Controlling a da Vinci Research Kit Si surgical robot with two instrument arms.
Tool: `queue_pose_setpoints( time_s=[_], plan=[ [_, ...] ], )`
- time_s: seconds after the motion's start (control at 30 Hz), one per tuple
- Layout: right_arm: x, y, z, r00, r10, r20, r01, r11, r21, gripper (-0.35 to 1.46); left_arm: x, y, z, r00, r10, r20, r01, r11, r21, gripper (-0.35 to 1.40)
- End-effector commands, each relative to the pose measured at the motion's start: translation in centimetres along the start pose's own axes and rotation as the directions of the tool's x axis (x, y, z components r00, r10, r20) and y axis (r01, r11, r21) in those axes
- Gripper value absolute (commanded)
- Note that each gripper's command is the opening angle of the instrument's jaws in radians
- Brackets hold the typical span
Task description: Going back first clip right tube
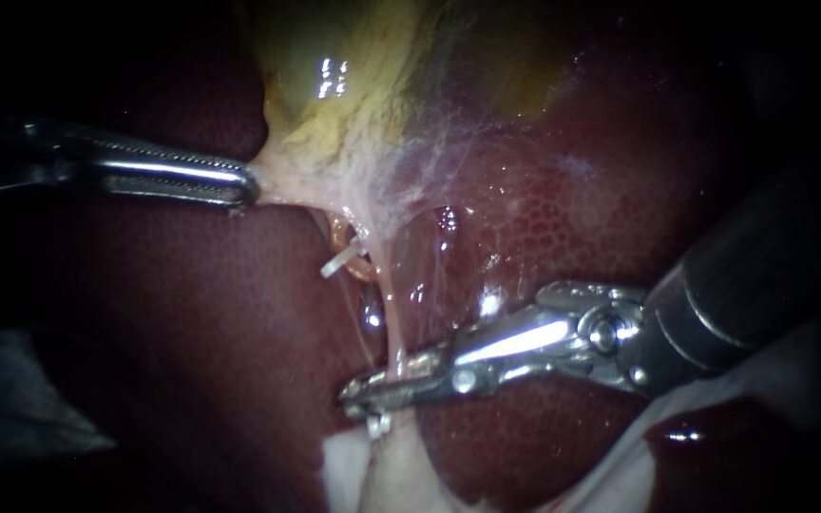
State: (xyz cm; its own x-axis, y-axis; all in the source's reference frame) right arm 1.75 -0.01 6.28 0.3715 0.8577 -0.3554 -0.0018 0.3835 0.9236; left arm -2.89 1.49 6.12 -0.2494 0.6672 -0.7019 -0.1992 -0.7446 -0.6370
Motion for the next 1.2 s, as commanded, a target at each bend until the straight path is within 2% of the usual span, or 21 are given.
queue_pose_setpoints(
  time_s=[0.03,0.1,0.13,0.23,0.33,0.43,0.53,0.67,0.77,0.93,1.07,1.1,1.17,1.2],
  plan=[
    [0.0,0.01,0.0,1.0,-0.013,0.0,0.013,1.0,-0.001,-0.35,0.0,0.0,0.0,1.0,0.0,0.0,0.0,1.0,0.0,-0.35],
    [-0.02,0.04,0.02,0.999,-0.038,0.0,0.038,0.999,-0.002,-0.34,0.0,0.0,0.0,1.0,0.0,0.0,0.0,1.0,0.0,-0.35],
    [-0.04,0.07,0.04,0.997,-0.075,0.0,0.075,0.997,-0.002,-0.16,0.0,0.0,0.0,1.0,0.0,0.0,0.0,1.0,0.0,-0.35],
    [-0.12,0.17,0.09,0.992,-0.128,0.002,0.128,0.992,-0.006,0.16,0.0,0.0,0.0,1.0,0.0,0.0,0.0,1.0,0.0,-0.35],
    [-0.19,0.28,0.14,0.988,-0.152,0.003,0.152,0.988,-0.011,0.37,0.0,0.0,0.0,1.0,0.0,0.0,0.0,1.0,0.0,-0.35],
    [-0.25,0.4,0.16,0.985,-0.173,0.0,0.173,0.985,-0.023,0.42,-0.01,0.0,0.0,1.0,0.001,0.0,-0.001,1.0,0.001,-0.35],
    [-0.25,0.47,0.14,0.977,-0.214,-0.012,0.213,0.975,-0.065,0.45,-0.01,0.0,0.0,1.0,0.001,0.0,-0.001,1.0,0.001,-0.35],
    [-0.22,0.52,0.1,0.965,-0.262,-0.008,0.258,0.955,-0.148,0.48,-0.01,0.0,0.0,1.0,0.001,0.0,-0.001,1.0,0.001,-0.35],
    [-0.22,0.54,0.07,0.96,-0.281,-0.012,0.274,0.945,-0.181,0.49,-0.01,0.0,0.0,1.0,0.001,0.0,-0.001,1.0,0.001,-0.35],
    [-0.25,0.53,0.02,0.953,-0.302,-0.007,0.295,0.937,-0.188,0.49,-0.01,0.0,-0.01,1.0,0.001,0.0,-0.001,1.0,0.0,-0.35],
    [-0.25,0.46,-0.08,0.939,-0.343,0.01,0.339,0.922,-0.186,0.49,-0.02,0.0,-0.02,1.0,0.001,0.0,-0.001,1.0,0.0,-0.35],
    [-0.24,0.44,-0.11,0.94,-0.342,0.012,0.338,0.923,-0.185,0.49,-0.02,0.0,-0.02,1.0,0.001,0.0,-0.001,1.0,0.0,-0.35],
    [-0.23,0.39,-0.17,0.932,-0.361,0.024,0.359,0.915,-0.184,0.49,-0.02,0.0,-0.02,1.0,0.001,0.0,-0.001,1.0,-0.001,-0.35],
    [-0.22,0.36,-0.21,0.922,-0.385,0.038,0.386,0.904,-0.183,0.49,-0.02,0.0,-0.02,1.0,0.001,0.0,-0.001,1.0,-0.001,-0.35]
  ],
)
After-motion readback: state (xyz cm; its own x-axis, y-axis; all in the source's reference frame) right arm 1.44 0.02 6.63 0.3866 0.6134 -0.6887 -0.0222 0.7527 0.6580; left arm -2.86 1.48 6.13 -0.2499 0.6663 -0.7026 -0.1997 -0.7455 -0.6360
